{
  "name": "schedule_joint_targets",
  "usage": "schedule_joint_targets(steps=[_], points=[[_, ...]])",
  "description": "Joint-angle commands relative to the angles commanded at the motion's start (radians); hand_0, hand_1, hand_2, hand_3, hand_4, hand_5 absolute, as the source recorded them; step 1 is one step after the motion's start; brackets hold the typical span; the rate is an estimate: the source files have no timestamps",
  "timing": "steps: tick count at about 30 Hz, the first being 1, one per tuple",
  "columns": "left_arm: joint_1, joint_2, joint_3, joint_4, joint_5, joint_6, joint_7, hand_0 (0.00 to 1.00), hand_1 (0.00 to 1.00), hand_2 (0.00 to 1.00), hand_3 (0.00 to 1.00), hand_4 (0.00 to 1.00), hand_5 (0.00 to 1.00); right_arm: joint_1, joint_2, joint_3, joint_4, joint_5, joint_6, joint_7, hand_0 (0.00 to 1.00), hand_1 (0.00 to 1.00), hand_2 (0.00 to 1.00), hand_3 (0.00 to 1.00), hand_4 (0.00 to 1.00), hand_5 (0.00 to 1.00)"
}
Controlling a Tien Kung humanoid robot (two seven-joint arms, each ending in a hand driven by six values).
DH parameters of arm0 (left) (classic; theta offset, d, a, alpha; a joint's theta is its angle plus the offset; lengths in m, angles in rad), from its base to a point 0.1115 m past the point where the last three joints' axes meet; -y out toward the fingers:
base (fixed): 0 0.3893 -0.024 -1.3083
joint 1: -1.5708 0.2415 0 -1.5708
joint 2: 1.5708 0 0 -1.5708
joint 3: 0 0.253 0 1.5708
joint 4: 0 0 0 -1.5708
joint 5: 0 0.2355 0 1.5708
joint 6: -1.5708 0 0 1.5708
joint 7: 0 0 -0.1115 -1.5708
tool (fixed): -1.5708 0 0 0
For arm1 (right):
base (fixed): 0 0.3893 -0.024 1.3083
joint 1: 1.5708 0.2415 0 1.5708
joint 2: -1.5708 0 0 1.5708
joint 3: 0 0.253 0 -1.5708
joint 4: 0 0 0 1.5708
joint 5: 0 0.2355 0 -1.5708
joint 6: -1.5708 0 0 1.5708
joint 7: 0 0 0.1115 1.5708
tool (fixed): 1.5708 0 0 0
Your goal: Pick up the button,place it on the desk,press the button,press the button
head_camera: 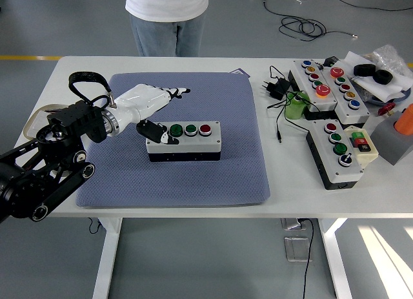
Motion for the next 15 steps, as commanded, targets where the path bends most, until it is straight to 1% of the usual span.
schedule_joint_targets(steps=[1,2,3,4,6,7,8,9,11,12,13,15], points=[[0.007,0.006,-0.015,-0.031,0.014,0.015,0.02,0.355,0.307,0.328,0.973,0.76,0.265,-0.001,0.0,-0.001,0.0,0.0,0.0,0.0,0.787,0.797,0.817,0.751,0.412,0.479],[0.011,0.01,-0.024,-0.059,0.022,0.026,0.037,0.355,0.307,0.328,0.973,0.76,0.265,-0.001,0.0,-0.002,0.0,0.001,0.001,0.001,0.787,0.797,0.817,0.751,0.412,0.479],[0.017,0.019,-0.043,-0.102,0.045,0.038,0.067,0.355,0.307,0.328,0.973,0.76,0.265,-0.002,0.0,-0.004,0.0,0.003,0.0,0.002,0.787,0.797,0.817,0.751,0.412,0.479],[0.018,0.021,-0.048,-0.124,0.051,0.041,0.077,0.355,0.307,0.328,0.973,0.76,0.265,-0.002,0.0,-0.004,0.0,0.003,0.0,0.002,0.787,0.797,0.817,0.751,0.412,0.479],[0.022,0.033,-0.062,-0.171,0.073,0.01,0.096,0.355,0.307,0.328,0.973,0.76,0.265,-0.004,0.0,-0.007,0.0,0.005,0.0,0.002,0.787,0.797,0.817,0.751,0.412,0.479],[0.024,0.039,-0.065,-0.194,0.079,-0.02,0.105,0.12,0.053,0.115,0.855,0.659,0.279,-0.004,0.0,-0.008,0.0,0.007,0.0,0.003,0.787,0.797,0.817,0.751,0.412,0.479],[0.025,0.041,-0.066,-0.203,0.081,-0.034,0.108,0.12,0.053,0.115,0.855,0.659,0.279,-0.005,0.0,-0.009,0.0,0.007,0.0,0.003,0.787,0.797,0.817,0.751,0.412,0.479],[0.026,0.044,-0.062,-0.216,0.08,-0.063,0.12,0.12,0.053,0.115,0.855,0.659,0.279,-0.005,0.0,-0.009,0.0,0.008,0.0,0.003,0.787,0.797,0.817,0.751,0.412,0.479],[0.027,0.044,-0.056,-0.224,0.076,-0.117,0.132,0.12,0.053,0.115,0.855,0.659,0.279,-0.005,0.0,-0.009,0.0,0.007,0.0,0.003,0.787,0.797,0.817,0.751,0.412,0.479],[0.027,0.043,-0.054,-0.224,0.075,-0.132,0.136,0.12,0.053,0.115,0.855,0.659,0.279,-0.005,0.0,-0.009,0.0,0.007,0.0,0.002,0.787,0.797,0.817,0.751,0.412,0.479],[0.029,0.042,-0.049,-0.224,0.069,-0.146,0.14,0.054,0.002,0.046,0.822,0.565,0.227,-0.004,0.0,-0.009,0.0,0.007,0.0,0.003,0.787,0.797,0.817,0.751,0.412,0.479],[0.029,0.039,-0.04,-0.221,0.057,-0.162,0.146,0.054,0.002,0.046,0.822,0.565,0.227,-0.003,0.0,-0.008,0.0,0.009,0.0,0.003,0.787,0.797,0.817,0.751,0.412,0.479]])
